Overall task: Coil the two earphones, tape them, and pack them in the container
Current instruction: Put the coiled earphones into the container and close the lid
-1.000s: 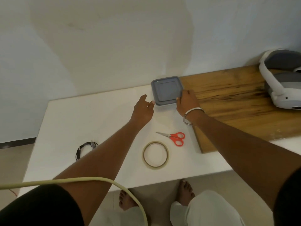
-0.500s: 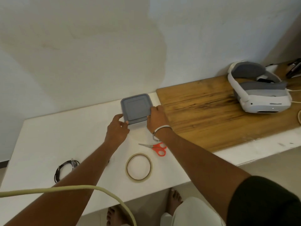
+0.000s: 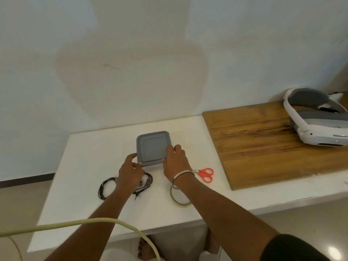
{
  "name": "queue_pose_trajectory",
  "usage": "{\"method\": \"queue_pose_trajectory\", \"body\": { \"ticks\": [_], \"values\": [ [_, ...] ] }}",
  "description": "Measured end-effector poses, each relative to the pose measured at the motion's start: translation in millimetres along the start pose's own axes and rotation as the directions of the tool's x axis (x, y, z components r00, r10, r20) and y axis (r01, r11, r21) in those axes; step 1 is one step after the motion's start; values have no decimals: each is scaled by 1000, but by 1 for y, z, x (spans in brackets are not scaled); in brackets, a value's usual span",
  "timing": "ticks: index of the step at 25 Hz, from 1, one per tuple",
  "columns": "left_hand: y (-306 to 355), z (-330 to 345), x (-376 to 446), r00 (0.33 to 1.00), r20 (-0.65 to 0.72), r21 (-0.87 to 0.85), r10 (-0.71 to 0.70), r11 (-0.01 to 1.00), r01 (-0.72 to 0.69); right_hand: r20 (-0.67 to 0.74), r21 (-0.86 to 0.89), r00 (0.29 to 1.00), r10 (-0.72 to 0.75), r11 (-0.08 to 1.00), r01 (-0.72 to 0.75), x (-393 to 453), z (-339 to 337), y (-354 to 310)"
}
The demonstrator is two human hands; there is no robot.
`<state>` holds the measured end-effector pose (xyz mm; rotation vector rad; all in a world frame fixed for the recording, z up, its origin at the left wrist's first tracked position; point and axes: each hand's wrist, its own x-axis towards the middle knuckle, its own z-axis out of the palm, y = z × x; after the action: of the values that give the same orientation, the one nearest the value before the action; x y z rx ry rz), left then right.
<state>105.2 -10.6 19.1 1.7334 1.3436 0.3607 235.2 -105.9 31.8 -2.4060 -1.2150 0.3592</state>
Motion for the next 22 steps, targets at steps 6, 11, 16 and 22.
{"method": "queue_pose_trajectory", "body": {
  "ticks": [6, 11, 16, 22],
  "values": [
    [-15, -20, -6, 1000, 6, -38, -18, 999, 19, -4, -246, 977, -215, 947, 207, -6, 16, -22],
    [-16, -20, -4, 999, 40, -44, -19, 999, 21, 137, -302, 906, -401, 854, 424, -3, 26, -41],
    [-23, -21, 2, 994, 67, -157, -92, 982, 101, 154, -352, 906, -394, 835, 423, 0, 29, -45],
    [-29, -22, 3, 992, 68, -224, -102, 968, 115, 170, -392, 914, -369, 826, 406, 4, 28, -51]
  ]
}}
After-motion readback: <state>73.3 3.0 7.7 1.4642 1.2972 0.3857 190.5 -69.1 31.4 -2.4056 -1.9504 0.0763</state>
